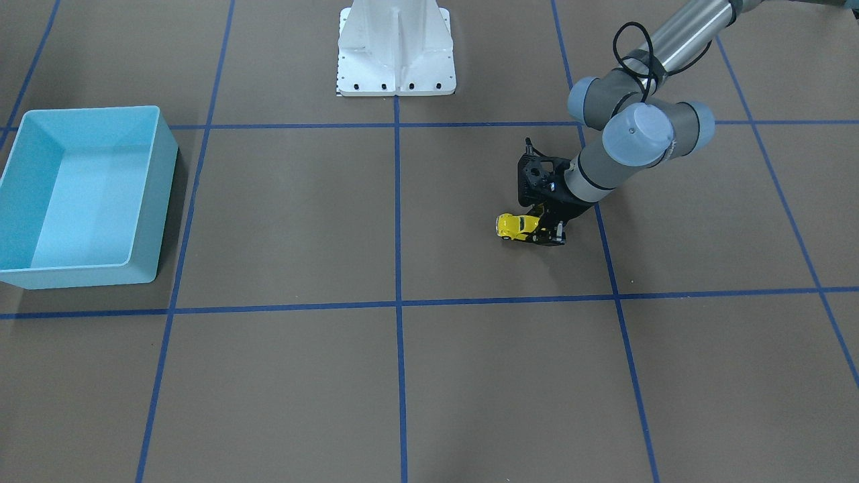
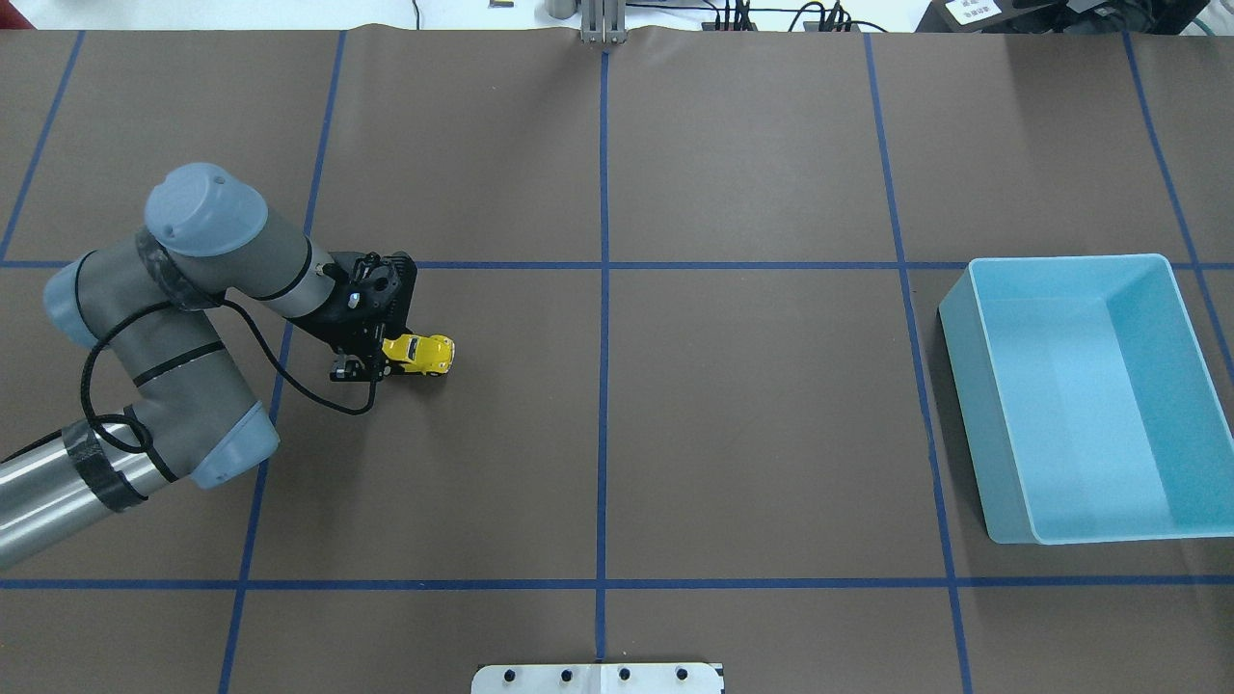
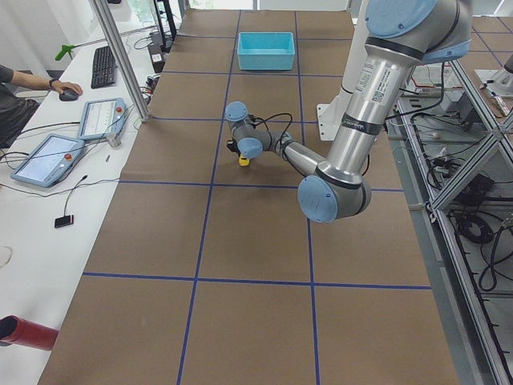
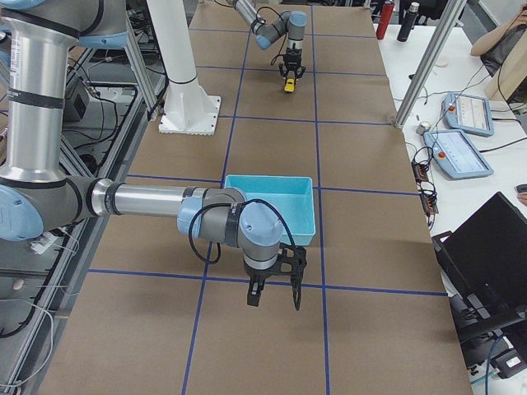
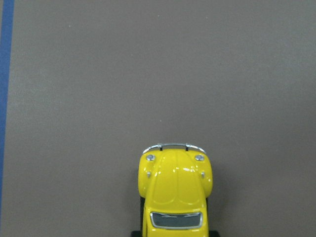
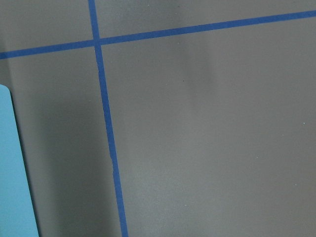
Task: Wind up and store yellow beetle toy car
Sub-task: 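Push the car forward with the left gripper toward the table center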
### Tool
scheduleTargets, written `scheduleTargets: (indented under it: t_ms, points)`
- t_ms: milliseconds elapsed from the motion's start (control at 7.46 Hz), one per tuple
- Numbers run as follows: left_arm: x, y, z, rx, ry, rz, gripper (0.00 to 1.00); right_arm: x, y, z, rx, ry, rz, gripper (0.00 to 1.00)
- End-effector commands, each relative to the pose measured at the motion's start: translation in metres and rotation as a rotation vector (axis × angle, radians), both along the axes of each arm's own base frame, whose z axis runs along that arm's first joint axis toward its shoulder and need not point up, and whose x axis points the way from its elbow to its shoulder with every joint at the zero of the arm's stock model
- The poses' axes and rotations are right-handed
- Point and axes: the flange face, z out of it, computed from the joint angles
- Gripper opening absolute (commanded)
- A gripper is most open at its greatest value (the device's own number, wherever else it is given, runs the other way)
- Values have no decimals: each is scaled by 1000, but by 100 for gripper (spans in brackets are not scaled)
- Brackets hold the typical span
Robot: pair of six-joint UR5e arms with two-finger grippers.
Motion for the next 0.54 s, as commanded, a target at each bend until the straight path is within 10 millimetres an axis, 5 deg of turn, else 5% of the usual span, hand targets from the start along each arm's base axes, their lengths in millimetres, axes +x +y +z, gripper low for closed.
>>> scheduleTargets:
  t_ms: [0, 402]
  points:
    - [-8, -1, 11, 5, -9, 10, 0, 0, 0, 0, 0, 0, 0, 100]
    - [-21, -7, 26, 10, -24, 9, 0, 0, 0, 0, 0, 0, 0, 100]
